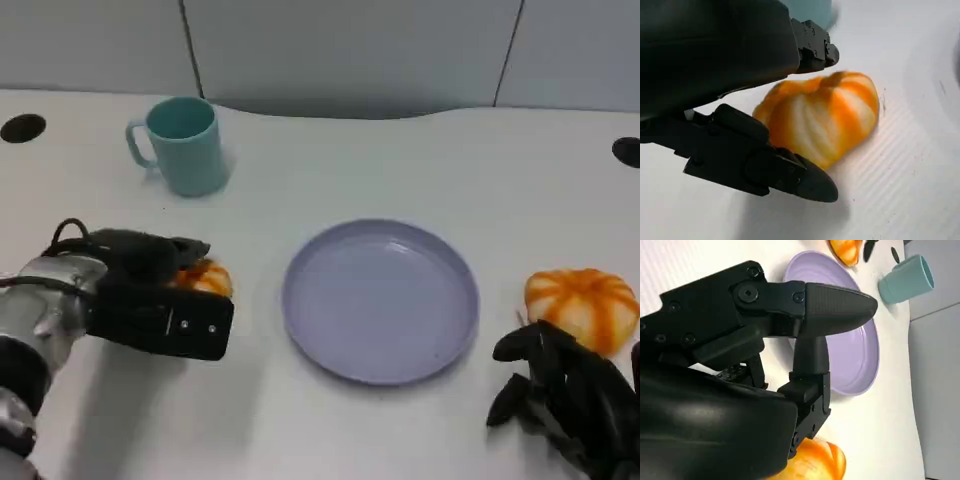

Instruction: Grasp the bread from the table and place it into the plate.

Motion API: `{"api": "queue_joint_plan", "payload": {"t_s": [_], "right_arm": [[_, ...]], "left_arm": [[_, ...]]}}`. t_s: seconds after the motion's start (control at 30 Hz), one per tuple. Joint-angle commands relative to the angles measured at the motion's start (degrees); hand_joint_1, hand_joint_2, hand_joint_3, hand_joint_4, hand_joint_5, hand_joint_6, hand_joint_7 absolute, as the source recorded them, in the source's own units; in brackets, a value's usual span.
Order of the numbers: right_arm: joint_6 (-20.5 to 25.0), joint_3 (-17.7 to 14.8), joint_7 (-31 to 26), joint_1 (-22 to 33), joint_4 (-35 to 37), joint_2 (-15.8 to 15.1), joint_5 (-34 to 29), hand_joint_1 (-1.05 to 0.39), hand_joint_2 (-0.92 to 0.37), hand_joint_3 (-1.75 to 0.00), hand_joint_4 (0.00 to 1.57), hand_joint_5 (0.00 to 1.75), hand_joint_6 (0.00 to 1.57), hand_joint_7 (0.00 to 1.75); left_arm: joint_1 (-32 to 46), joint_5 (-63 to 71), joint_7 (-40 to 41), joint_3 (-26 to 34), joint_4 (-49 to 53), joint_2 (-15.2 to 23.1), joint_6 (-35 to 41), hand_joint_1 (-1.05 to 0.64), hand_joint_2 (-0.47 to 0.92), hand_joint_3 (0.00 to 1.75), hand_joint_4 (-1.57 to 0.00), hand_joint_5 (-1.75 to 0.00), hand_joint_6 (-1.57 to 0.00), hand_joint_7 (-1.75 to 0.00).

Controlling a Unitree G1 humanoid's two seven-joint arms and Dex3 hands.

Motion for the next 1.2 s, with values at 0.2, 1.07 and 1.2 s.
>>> {"api": "queue_joint_plan", "payload": {"t_s": [0.2, 1.07, 1.2], "right_arm": [[0.04, -0.80, 0.09, 1.19, -0.65, -0.66, 0.74, -0.35, -0.92, -0.62, 0.60, 1.75, 0.40, 1.74], [-1.19, -0.19, -1.43, 0.66, 0.21, -0.22, -0.47, -0.36, -0.92, -0.61, 0.59, 1.75, 0.39, 1.72], [-1.81, 0.01, -1.02, 0.59, 0.58, -0.14, -0.32, -0.36, -0.92, -0.61, 0.59, 1.75, 0.40, 1.73]], "left_arm": [[-2.37, 0.03, 10.78, -4.74, 10.29, -5.07, 2.56, -0.60, 0.77, 0.00, -0.13, -0.07, -0.16, -0.05], [3.00, -22.65, 24.43, 13.01, 10.00, -5.31, -12.35, -0.17, 0.88, 0.13, -0.75, -1.75, -0.52, -1.75], [1.99, -32.04, 18.08, 20.61, 7.91, -7.30, -16.25, -0.12, 0.88, 0.12, -0.75, -1.75, -0.55, -1.75]]}}
